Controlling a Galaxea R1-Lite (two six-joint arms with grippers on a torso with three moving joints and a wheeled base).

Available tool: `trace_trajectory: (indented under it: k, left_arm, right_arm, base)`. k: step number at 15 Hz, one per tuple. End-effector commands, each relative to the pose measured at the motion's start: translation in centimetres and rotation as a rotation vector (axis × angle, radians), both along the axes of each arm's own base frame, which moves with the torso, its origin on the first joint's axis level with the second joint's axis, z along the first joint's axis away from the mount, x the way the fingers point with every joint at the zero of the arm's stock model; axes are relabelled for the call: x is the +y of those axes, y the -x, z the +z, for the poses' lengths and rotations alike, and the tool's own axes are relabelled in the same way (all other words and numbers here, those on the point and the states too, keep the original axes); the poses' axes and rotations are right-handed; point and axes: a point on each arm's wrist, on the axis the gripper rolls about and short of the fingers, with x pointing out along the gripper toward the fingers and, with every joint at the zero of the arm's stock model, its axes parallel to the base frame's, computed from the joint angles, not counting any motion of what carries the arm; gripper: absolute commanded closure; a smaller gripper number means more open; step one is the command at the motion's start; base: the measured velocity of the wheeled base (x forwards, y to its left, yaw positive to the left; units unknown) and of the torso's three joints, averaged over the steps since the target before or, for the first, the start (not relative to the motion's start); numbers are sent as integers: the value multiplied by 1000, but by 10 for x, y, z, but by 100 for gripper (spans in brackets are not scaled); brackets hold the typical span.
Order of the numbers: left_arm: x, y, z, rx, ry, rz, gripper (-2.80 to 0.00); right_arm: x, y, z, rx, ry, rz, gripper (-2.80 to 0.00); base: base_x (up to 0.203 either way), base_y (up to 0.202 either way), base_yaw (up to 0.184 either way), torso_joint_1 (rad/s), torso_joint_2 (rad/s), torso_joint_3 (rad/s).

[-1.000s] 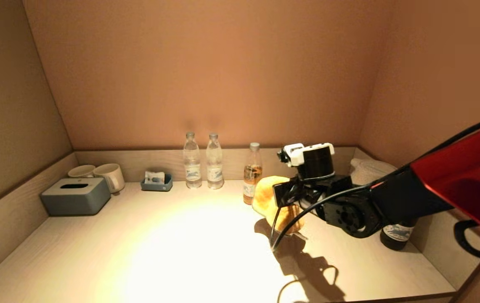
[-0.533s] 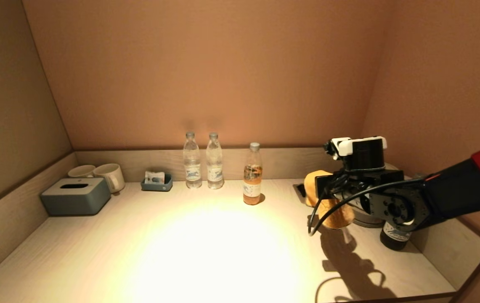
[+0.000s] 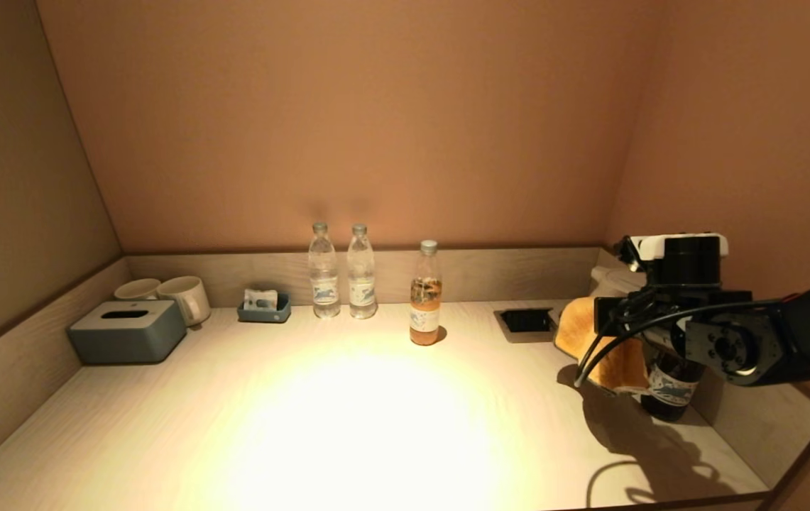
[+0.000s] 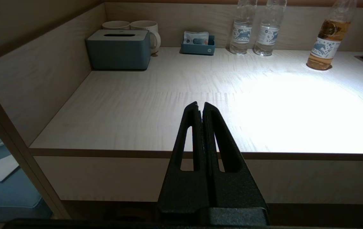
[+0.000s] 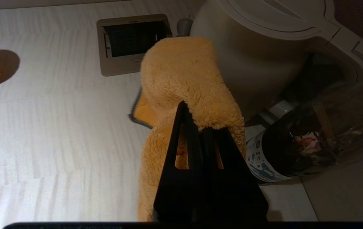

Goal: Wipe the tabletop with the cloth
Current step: Place the tablecloth

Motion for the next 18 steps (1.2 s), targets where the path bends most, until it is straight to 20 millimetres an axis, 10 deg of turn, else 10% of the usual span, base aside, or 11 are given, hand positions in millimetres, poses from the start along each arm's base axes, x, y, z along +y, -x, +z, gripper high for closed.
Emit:
trace_trajectory:
  k: [1,14,15,18]
  left_arm:
    - [0,0,0,-1,1,-1,0]
    - [0,0,0,-1,1,-1,0]
    - [0,0,0,-1,1,-1,0]
    - [0,0,0,-1,1,-1,0]
  right_arm:
    - [-2,-3,-7,9,0,-7,0]
    - [-4,-10,-64,72,5,-10,0]
    - [-4,-9,-66,77,7,-11,-280]
    - [-4,-8,-67,81,4,-13,-280]
  base:
    - [0,0,0,0,0,0]
    - [0,0,0,0,0,0]
    - [0,0,0,0,0,0]
    - [0,0,0,0,0,0]
